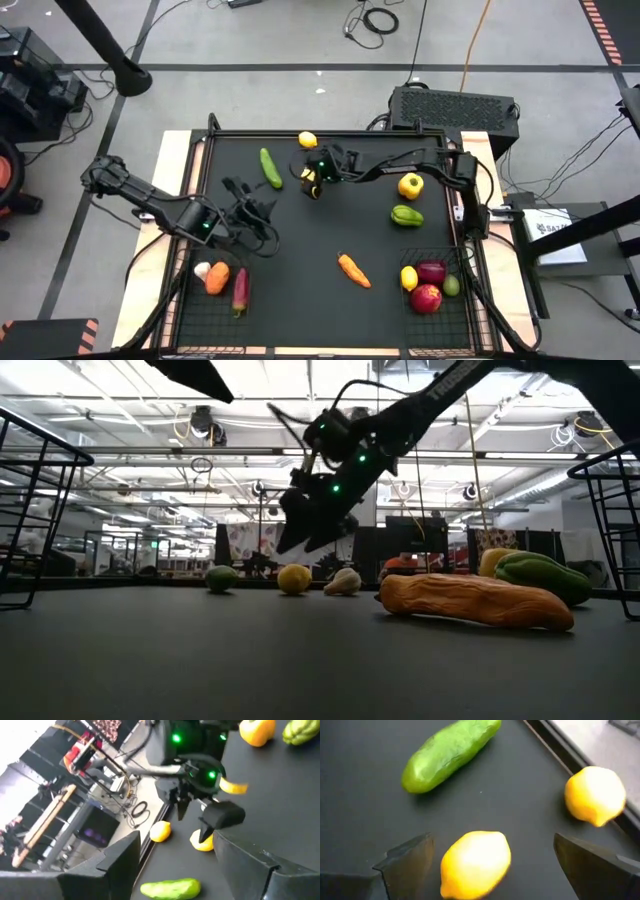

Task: Sort produce into baskets
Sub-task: Put the bottom lemon into the bottom right basket

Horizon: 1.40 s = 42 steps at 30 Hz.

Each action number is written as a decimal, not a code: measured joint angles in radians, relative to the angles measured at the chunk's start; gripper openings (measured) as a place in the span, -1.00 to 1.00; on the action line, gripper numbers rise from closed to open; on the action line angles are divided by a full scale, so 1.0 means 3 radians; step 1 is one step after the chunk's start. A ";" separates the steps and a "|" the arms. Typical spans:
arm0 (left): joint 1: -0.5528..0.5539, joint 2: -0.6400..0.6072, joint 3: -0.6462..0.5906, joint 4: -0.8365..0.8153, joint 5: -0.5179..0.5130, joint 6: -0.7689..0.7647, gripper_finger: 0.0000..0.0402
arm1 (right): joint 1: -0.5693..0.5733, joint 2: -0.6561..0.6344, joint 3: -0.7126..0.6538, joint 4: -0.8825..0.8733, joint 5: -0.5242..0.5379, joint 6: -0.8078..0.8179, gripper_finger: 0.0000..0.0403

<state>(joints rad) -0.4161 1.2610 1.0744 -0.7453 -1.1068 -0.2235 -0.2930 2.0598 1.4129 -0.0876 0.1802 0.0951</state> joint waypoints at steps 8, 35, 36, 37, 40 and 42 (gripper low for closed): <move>0.0014 0.0000 0.0000 0.0000 0.0006 -0.0105 0.26 | -0.0007 0.0267 0.0283 -0.0221 0.0034 0.0430 0.99; 0.0014 0.0000 0.0003 0.0015 0.0037 -0.0197 0.26 | 0.0024 0.0335 0.0286 -0.0576 0.0078 0.0546 0.87; 0.0014 0.0000 0.0003 0.0014 0.0037 -0.0197 0.26 | 0.0024 0.0335 0.0286 -0.0576 0.0076 0.0518 0.87; 0.0014 0.0000 0.0003 0.0014 0.0037 -0.0197 0.26 | 0.0026 0.0335 0.0286 -0.0575 0.0076 0.0502 0.87; 0.0014 0.0000 0.0003 0.0014 0.0037 -0.0196 0.26 | 0.0028 0.0335 0.0286 -0.0573 0.0075 0.0491 0.87; 0.0014 0.0000 0.0003 0.0013 0.0037 -0.0195 0.26 | 0.0037 0.0335 0.0286 -0.0575 0.0053 0.0480 0.84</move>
<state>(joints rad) -0.4118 1.2610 1.0752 -0.7412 -1.0958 -0.2821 -0.2819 2.1601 1.4986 -0.2600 0.1963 0.2392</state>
